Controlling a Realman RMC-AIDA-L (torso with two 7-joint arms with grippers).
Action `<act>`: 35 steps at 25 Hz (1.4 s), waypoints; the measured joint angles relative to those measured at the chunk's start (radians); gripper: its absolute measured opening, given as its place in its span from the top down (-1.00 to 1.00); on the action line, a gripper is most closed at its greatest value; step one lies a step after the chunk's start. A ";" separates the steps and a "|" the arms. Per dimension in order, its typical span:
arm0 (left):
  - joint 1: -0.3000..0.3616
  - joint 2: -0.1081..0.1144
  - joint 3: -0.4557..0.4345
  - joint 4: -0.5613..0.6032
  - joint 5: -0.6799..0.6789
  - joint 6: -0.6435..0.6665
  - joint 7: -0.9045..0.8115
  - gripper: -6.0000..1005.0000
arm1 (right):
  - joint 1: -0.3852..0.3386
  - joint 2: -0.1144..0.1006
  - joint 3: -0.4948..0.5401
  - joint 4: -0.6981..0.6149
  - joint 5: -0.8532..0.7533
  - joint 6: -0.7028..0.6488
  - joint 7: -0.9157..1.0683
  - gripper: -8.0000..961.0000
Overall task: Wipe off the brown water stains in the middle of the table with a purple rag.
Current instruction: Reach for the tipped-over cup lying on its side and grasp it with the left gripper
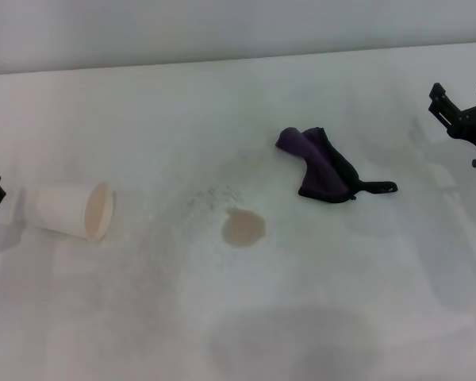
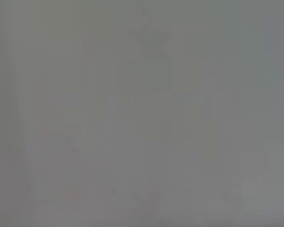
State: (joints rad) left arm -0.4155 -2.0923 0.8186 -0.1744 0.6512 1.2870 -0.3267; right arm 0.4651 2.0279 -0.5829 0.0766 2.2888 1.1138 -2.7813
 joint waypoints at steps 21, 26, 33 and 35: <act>-0.027 0.018 0.035 0.148 0.033 -0.056 -0.228 -0.77 | 0.029 0.000 0.041 0.000 0.001 -0.003 0.000 -0.80; -0.010 0.034 0.128 0.323 0.105 -0.121 -0.459 -0.77 | 0.045 0.000 0.062 0.000 0.002 -0.007 0.000 -0.80; -0.020 0.159 0.224 0.539 0.351 -0.186 -1.050 -0.77 | 0.070 0.000 0.086 0.000 0.001 -0.014 0.000 -0.80; -0.027 0.182 0.228 0.618 0.440 -0.187 -1.164 -0.77 | 0.077 0.000 0.098 0.000 0.001 -0.014 0.000 -0.80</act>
State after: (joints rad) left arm -0.4427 -1.9100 1.0471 0.4436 1.0914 1.0996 -1.4908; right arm 0.5418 2.0279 -0.4848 0.0767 2.2903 1.0995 -2.7811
